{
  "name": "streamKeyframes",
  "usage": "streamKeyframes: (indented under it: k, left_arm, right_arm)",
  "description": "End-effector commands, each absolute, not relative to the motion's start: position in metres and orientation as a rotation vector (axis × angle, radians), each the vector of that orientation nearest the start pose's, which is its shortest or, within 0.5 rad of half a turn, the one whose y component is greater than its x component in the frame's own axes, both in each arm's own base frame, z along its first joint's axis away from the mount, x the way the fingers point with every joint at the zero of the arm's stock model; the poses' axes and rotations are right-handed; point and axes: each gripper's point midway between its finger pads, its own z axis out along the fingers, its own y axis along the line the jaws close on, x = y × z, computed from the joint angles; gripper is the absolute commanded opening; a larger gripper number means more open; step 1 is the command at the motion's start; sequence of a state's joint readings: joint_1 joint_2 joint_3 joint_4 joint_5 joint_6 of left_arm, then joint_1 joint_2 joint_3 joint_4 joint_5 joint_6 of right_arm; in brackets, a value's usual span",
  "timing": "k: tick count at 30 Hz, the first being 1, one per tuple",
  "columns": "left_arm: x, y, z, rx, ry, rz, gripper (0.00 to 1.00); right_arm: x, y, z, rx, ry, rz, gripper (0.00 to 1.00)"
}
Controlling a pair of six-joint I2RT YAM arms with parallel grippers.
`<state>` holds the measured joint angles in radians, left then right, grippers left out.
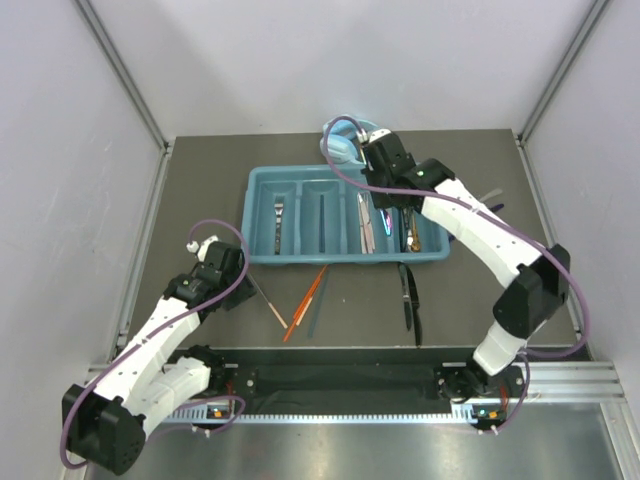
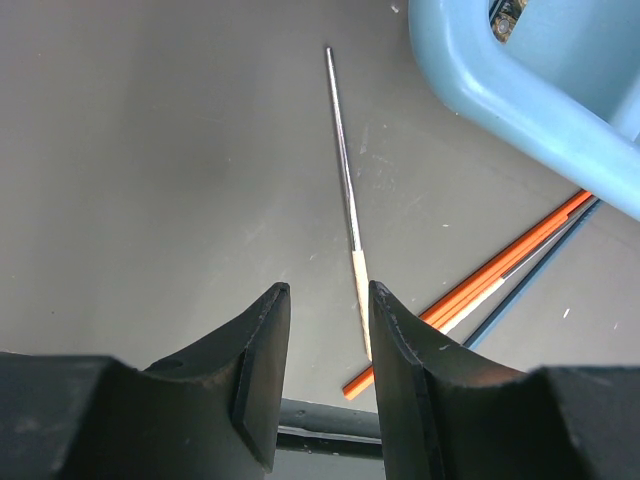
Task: Sort the eating utensils into containers
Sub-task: Place the knife in the storage box.
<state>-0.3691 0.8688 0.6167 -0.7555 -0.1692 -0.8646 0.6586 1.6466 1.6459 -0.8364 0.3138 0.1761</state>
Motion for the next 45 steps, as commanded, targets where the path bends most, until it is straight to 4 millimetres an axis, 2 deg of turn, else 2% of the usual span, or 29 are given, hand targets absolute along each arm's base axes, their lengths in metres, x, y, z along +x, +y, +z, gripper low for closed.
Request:
streamKeyframes:
  k: [1, 6, 12, 24, 30, 36, 39, 40, 41, 44, 45]
  left_arm:
    - [0.202, -0.079, 0.085, -0.690, 2.464, -0.259, 0.42]
    - [0.202, -0.079, 0.086, -0.693, 2.459, -0.263, 0.42]
    - [0.202, -0.079, 0.087, -0.693, 2.458, -0.266, 0.42]
    - [0.202, -0.079, 0.087, -0.696, 2.453, -0.271, 0.42]
    - [0.202, -0.079, 0.087, -0.695, 2.452, -0.272, 0.42]
    - [0.202, -0.079, 0.087, -0.696, 2.451, -0.271, 0.42]
    - [0.202, -0.079, 0.088, -0.696, 2.449, -0.273, 0.42]
    - [0.202, -0.079, 0.087, -0.698, 2.449, -0.272, 0.42]
    - [0.202, -0.079, 0.088, -0.697, 2.448, -0.273, 0.42]
    - [0.202, -0.079, 0.087, -0.693, 2.451, -0.272, 0.42]
    - [0.202, -0.079, 0.087, -0.693, 2.450, -0.274, 0.42]
  right_arm:
    - [0.394, 0.232, 0.236, -0.386, 2.262, 0.111, 0.00]
    - [0.409, 0.240, 0.196, -0.365, 2.332, 0.129, 0.00]
    - [0.420, 0.250, 0.160, -0.317, 2.398, 0.155, 0.00]
    - [0.429, 0.243, 0.098, -0.259, 2.546, 0.117, 0.00]
    - [0.433, 0.239, 0.084, -0.263, 2.597, 0.097, 0.00]
    - [0.431, 0.236, 0.078, -0.259, 2.624, 0.109, 0.00]
    - [0.430, 0.234, 0.083, -0.257, 2.619, 0.111, 0.06]
    - [0.430, 0.235, 0.084, -0.254, 2.617, 0.116, 0.12]
    - [0.429, 0.234, 0.085, -0.255, 2.618, 0.112, 0.14]
    - [0.425, 0.231, 0.098, -0.231, 2.596, 0.124, 0.20]
    - [0.424, 0.231, 0.108, -0.224, 2.576, 0.139, 0.22]
